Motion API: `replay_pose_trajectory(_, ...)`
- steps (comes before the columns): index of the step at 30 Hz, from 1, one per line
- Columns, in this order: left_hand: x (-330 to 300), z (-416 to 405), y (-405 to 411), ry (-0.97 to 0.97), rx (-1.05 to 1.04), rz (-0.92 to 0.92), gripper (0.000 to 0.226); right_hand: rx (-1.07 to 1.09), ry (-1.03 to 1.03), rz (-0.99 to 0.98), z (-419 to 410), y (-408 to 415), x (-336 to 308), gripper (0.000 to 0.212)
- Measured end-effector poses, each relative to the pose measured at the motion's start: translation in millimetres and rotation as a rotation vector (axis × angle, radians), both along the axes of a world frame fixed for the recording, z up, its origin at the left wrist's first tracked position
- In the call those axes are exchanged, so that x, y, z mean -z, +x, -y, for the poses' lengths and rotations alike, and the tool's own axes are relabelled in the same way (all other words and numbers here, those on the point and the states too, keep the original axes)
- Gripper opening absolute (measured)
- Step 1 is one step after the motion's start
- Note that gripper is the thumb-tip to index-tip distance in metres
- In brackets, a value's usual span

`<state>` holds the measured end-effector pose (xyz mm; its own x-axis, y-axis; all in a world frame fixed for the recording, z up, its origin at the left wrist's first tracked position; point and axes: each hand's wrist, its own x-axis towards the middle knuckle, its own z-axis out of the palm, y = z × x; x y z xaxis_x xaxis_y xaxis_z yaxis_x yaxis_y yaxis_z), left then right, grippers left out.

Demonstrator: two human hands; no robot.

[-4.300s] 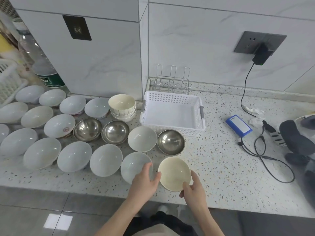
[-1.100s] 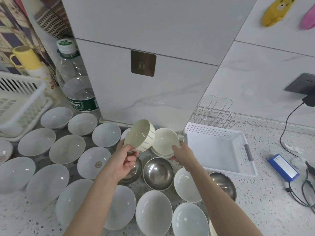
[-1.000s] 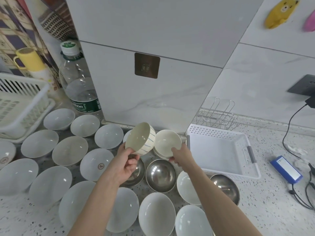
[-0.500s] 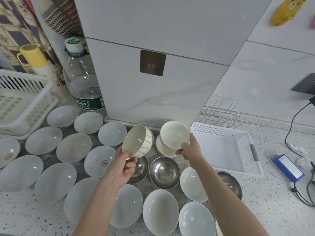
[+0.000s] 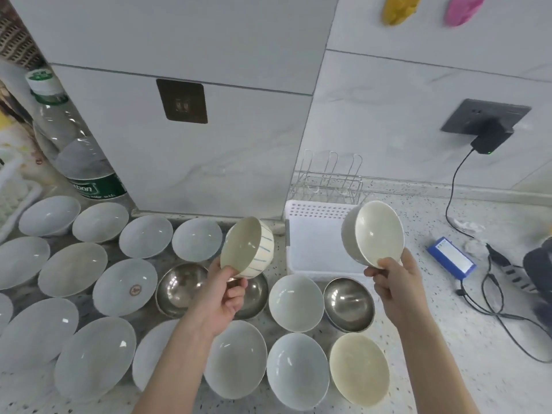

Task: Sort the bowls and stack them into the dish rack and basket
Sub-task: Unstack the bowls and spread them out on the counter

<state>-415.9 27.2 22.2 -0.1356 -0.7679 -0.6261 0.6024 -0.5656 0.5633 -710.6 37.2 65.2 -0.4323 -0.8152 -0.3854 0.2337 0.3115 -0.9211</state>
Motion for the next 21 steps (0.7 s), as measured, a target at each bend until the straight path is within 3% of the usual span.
replay_pose_trajectory(8,2,-19,-105,0.011,0.055,0.020,0.030,0.025,0.185,-0.187,-53,-113,34,0.055)
replay_pose_trajectory(13,3,-40,-167,0.013,-0.021,0.043,0.019,-0.165,0.339,-0.270,-69,-157,67,0.060)
replay_pose_trajectory(21,2,-67,-209,0.065,-0.116,0.101,0.024,-0.427,0.354,-0.257,-66,-168,94,0.062)
